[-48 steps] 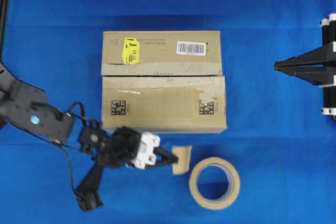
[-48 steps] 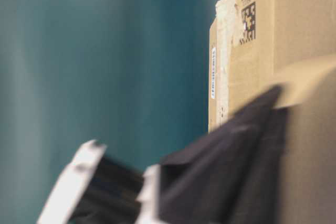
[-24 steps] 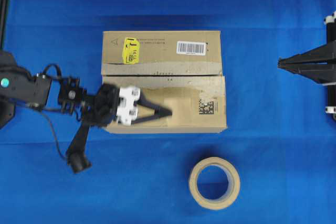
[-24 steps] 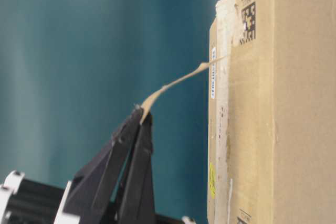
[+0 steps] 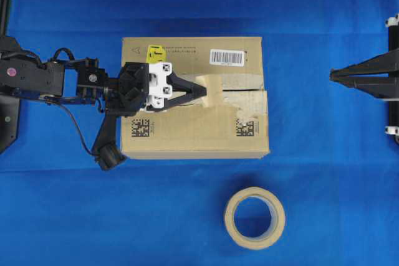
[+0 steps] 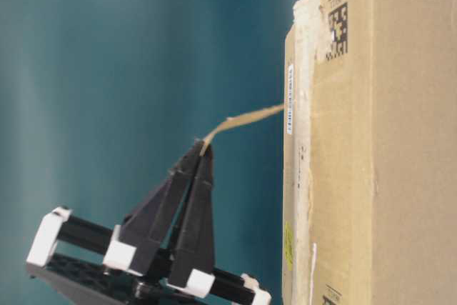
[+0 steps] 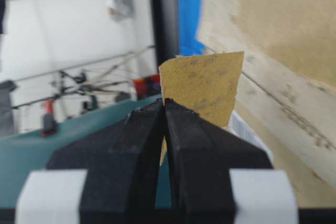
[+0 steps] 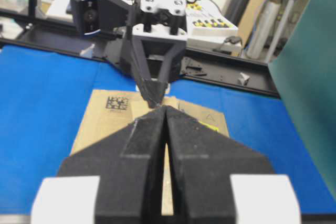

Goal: Apply tape along the seams of the closed cardboard box to seal it securely.
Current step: 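Lay the tape strip across the center seam on the box top, then bring the right gripper in and press the tape down along the seam, then reposition both grippers and press their tips together on the tape, then slide both grippers along the tape, smoothing it flat over the seam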

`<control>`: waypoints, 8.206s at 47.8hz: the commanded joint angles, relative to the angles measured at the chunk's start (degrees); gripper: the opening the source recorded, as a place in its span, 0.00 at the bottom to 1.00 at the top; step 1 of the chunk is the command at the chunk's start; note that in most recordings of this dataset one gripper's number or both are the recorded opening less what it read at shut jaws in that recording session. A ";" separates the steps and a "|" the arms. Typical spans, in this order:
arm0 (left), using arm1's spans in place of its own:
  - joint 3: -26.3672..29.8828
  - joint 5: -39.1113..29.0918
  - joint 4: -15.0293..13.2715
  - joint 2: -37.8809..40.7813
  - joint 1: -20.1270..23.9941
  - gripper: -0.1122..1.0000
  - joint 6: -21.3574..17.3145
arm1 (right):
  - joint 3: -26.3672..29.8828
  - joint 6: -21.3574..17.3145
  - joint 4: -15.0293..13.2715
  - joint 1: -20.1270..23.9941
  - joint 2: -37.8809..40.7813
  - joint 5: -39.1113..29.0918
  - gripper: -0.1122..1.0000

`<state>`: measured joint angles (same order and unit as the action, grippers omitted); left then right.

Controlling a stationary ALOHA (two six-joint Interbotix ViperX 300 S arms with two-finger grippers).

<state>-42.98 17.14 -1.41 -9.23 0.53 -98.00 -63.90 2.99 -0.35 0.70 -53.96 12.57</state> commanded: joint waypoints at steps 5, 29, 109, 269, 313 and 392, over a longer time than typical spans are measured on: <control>1.49 -4.22 0.00 -0.44 0.26 0.10 0.18 | 1.49 0.53 -0.18 0.00 0.70 0.35 0.10; 1.49 -16.00 0.09 -0.62 1.41 0.10 -1.05 | 1.41 0.62 -0.18 0.00 3.78 1.49 0.10; 1.14 -22.24 0.18 -0.79 0.70 0.10 -5.10 | 21.09 -0.53 1.67 -4.39 46.14 8.53 0.53; 6.24 -37.97 0.09 -1.58 3.60 0.67 -3.34 | 21.71 -0.62 7.47 -5.10 53.09 -0.44 0.43; -0.70 -13.71 -0.44 -10.72 -2.37 0.36 47.37 | 22.94 0.62 6.68 -6.24 42.89 6.59 0.38; -13.80 -0.79 -0.44 2.11 8.35 0.10 88.86 | 19.42 -0.62 11.95 -4.75 55.81 8.35 0.10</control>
<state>-55.20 16.88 -1.67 -7.12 7.56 -9.32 -42.89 2.29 10.72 -3.96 3.52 21.01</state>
